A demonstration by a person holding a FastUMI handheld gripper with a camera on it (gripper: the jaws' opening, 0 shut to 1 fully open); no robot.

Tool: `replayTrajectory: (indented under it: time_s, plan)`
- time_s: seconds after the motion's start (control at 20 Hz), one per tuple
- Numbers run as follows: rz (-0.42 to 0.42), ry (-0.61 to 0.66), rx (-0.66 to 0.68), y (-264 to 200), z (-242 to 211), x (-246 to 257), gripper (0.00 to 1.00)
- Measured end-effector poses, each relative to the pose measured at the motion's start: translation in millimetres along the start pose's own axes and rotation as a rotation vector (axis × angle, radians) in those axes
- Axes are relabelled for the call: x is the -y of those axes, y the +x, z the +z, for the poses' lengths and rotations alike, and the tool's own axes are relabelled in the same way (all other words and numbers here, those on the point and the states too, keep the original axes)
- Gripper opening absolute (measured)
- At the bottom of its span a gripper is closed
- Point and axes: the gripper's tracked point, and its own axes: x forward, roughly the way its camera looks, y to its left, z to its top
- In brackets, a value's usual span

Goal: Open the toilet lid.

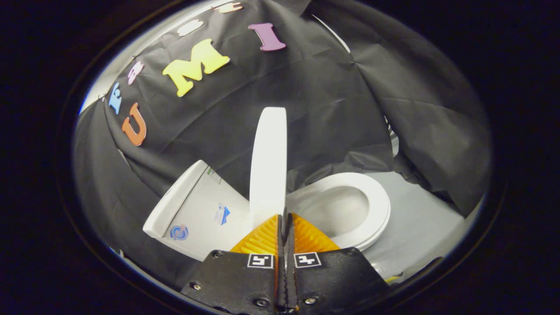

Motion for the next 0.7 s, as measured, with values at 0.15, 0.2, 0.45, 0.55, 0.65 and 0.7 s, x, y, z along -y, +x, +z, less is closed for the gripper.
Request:
replayTrajectory:
  time_s: [0.15, 0.2, 0.45, 0.55, 0.65, 0.7]
  plan:
    - [0.009, -0.036, 0.009, -0.8, 0.5, -18.9, 0.06]
    - [0.014, -0.052, 0.012, -0.6, -1.1, -26.0, 0.06]
    - [0.011, -0.125, 0.023, -0.4, -5.6, -53.9, 0.08]
    - [0.012, -0.157, 0.031, -0.2, -8.5, -67.5, 0.09]
    - [0.015, -0.186, 0.035, 1.2, -11.7, -78.8, 0.09]
    - [0.013, -0.201, 0.036, 2.7, -12.4, -83.6, 0.09]
